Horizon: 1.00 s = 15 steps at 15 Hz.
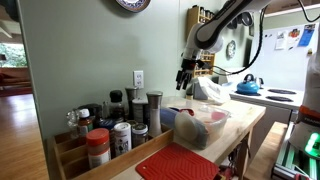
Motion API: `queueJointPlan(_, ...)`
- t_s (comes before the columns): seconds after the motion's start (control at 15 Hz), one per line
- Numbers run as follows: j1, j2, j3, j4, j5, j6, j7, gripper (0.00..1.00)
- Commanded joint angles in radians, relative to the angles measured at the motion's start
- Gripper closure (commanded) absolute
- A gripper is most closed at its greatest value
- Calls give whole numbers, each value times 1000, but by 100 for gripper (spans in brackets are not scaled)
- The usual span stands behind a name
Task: Put the blue cup in the storage box and put the orange cup in the blue cup
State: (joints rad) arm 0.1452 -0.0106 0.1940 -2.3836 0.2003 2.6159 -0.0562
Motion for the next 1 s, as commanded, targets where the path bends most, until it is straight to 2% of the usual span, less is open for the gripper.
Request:
queueJointPlan(0.0, -48, -189, -83, -147, 40, -125, -34, 0)
queueJointPlan(0.2, -89, -279, -179, -238, 11, -242, -136, 0)
queueJointPlan(0.33, -129, -301, -210, -291, -67, -292, -130, 0)
queueJointPlan(0.47, -141, -298, -240, -336, -78, -331, -165, 0)
queueJointPlan(0.73, -112, -252, -257, -388, -5, -327, -215, 0)
queueJointPlan(0.93, -95, -190, -257, -371, 43, -316, -249, 0)
